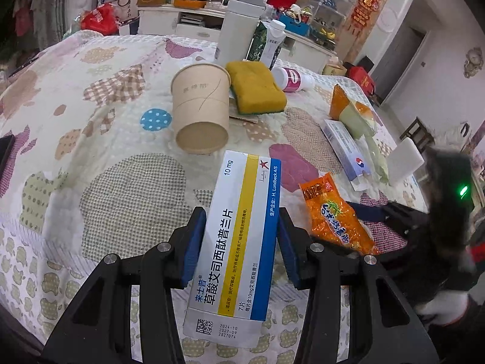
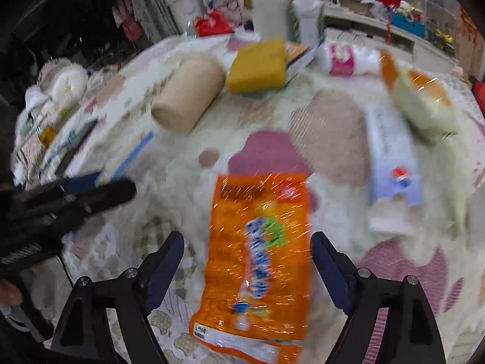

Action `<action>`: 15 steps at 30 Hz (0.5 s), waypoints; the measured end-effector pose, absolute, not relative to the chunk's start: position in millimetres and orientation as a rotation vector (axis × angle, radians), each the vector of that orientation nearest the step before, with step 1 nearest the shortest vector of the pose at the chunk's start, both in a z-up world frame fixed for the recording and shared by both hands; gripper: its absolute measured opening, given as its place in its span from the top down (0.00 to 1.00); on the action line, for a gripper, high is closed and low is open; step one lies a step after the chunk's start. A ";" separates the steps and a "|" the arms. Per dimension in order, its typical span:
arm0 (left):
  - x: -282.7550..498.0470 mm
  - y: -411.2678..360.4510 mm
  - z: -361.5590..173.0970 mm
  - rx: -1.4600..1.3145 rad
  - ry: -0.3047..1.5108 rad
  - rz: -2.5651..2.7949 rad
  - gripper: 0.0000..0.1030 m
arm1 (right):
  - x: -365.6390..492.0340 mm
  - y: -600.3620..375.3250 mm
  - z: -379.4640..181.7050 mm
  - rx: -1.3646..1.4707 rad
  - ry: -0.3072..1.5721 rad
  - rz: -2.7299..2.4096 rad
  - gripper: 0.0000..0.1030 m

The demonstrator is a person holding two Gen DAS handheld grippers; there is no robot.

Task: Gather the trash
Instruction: 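Grasp the white-blue medicine box with the left gripper while the right grasps the orange snack wrapper, then carry both items over the black bin and open both grippers to drop them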

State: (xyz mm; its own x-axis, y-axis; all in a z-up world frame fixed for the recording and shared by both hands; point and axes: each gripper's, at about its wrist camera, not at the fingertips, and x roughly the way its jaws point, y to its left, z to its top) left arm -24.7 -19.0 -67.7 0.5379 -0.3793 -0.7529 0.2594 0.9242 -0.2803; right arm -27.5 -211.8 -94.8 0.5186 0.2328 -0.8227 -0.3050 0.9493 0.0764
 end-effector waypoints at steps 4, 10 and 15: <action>-29.3 -20.8 -67.8 -0.134 0.930 -0.387 0.57 | -35.5 -198.3 -98.9 -0.229 0.894 0.296 0.39; -34.5 -33.8 -63.2 -0.141 0.923 -0.416 0.57 | -48.1 -230.7 -79.2 -0.122 0.883 0.366 0.52; -43.6 -57.7 -54.8 -0.106 0.908 -0.457 0.57 | -70.1 -247.7 -62.8 -0.113 0.831 0.372 0.53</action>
